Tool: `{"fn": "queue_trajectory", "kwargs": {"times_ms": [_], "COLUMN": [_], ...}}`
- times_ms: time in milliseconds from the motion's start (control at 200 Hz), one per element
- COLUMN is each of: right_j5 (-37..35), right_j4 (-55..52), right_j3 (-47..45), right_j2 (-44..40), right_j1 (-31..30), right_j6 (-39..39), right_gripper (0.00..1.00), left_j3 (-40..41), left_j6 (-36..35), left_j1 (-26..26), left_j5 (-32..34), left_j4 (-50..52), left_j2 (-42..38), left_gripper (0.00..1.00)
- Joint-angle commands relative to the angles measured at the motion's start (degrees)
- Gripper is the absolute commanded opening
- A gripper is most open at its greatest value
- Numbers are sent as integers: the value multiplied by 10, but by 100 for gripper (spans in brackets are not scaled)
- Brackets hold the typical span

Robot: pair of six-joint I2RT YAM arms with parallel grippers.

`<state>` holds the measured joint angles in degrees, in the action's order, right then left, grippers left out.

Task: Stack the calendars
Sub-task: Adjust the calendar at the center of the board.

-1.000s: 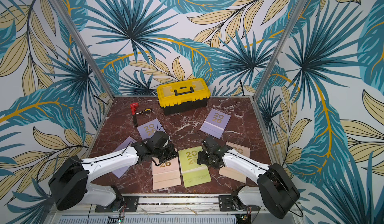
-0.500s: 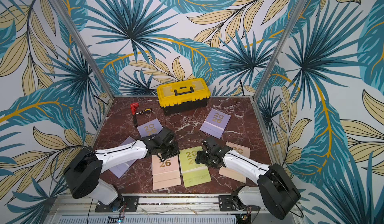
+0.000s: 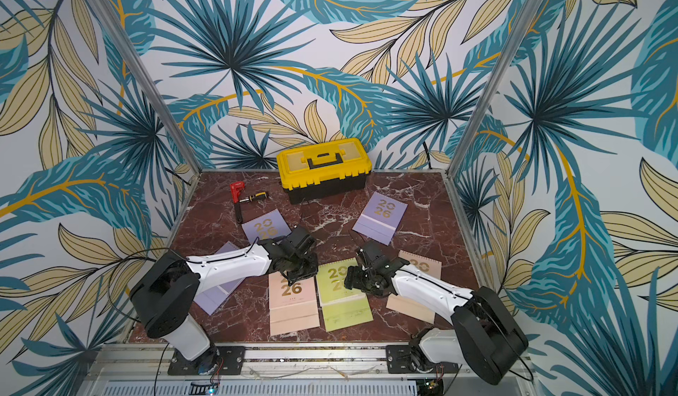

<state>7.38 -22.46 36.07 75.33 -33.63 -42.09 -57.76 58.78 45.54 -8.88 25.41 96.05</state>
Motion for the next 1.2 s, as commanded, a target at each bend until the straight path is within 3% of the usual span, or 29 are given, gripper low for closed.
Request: {"fn": "queue_trajectory", "kwargs": {"times_ms": [0,406,991,1192], "right_j5": [5,7,38,6], "right_j4": [5,7,14,-16], "right_j3": [-5,-7,-10,-7], "right_j2": [11,17,15,-6], "right_j1": [2,2,2,4], "right_j6": [-8,-9,-8,-3], "right_gripper": [79,78,77,77], "left_j3": [-9,-13,-84,-75], "left_j6": [-8,-8,-42,-38], "left_j1": [3,3,-4,-10], "left_j5": [13,5,-12,-8], "left_j4": [13,12,16,15], "left_j2": [10,37,93,85], "left_gripper": [0,0,0,0]}}
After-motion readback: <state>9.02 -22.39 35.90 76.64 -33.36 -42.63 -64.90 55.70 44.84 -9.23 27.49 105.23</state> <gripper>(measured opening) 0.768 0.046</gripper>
